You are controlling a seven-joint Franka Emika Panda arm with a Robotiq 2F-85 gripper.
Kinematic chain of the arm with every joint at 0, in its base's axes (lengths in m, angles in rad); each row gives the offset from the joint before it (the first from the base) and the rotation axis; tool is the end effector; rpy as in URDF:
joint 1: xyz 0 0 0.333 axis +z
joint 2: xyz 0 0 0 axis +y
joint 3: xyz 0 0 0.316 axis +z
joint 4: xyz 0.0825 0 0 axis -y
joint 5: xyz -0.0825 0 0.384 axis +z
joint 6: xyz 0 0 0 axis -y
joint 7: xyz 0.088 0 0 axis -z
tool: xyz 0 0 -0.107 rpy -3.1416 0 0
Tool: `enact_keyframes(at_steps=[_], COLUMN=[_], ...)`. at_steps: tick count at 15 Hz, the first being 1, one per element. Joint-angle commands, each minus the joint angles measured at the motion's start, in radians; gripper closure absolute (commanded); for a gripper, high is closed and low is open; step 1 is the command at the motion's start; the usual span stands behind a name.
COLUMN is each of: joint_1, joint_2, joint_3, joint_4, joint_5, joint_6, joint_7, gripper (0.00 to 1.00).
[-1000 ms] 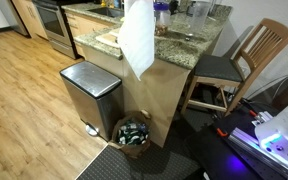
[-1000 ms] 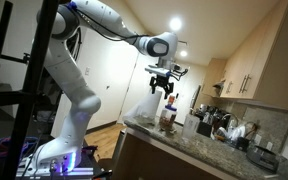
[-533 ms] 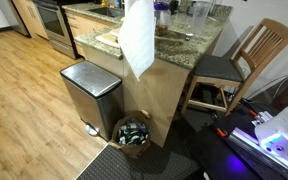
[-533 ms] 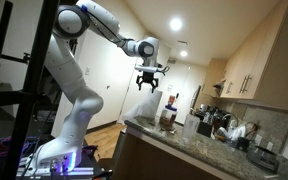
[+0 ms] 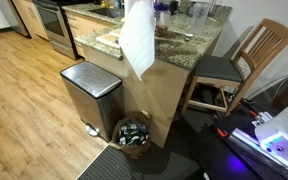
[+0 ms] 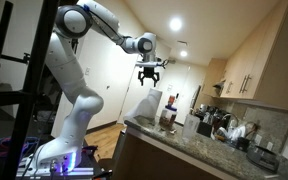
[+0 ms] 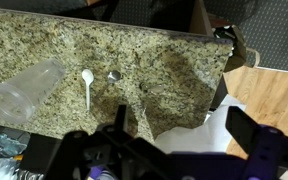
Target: Put the white and orange can on the countertop
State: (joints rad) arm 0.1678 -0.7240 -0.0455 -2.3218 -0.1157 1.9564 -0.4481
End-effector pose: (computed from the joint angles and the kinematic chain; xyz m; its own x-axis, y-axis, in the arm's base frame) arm 0.3577 0.0315 0.6271 0.7736 0.5695 0.2776 0.5228 -0.8214 0.2282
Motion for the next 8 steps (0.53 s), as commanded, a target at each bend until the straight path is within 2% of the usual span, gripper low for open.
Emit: enact_keyframes(at_steps=[1,4,6,8], joint_1=[0.012,0.022,-0.001,-0.016], joint_2=[0.144,0.298,0.409,0.523], joint_3=[-0.033,-0.062,-0.044,-0.02], joint_4=[0.077,0.188,0.281,0.398], joint_5=[0.064,0.204,0.245,0.252], joint_6=[0.026,0.173,0.264,0.292], joint_7=[0.01,0.052,0.099,0.155], gripper=[0.0,0.0,0.0,0.0])
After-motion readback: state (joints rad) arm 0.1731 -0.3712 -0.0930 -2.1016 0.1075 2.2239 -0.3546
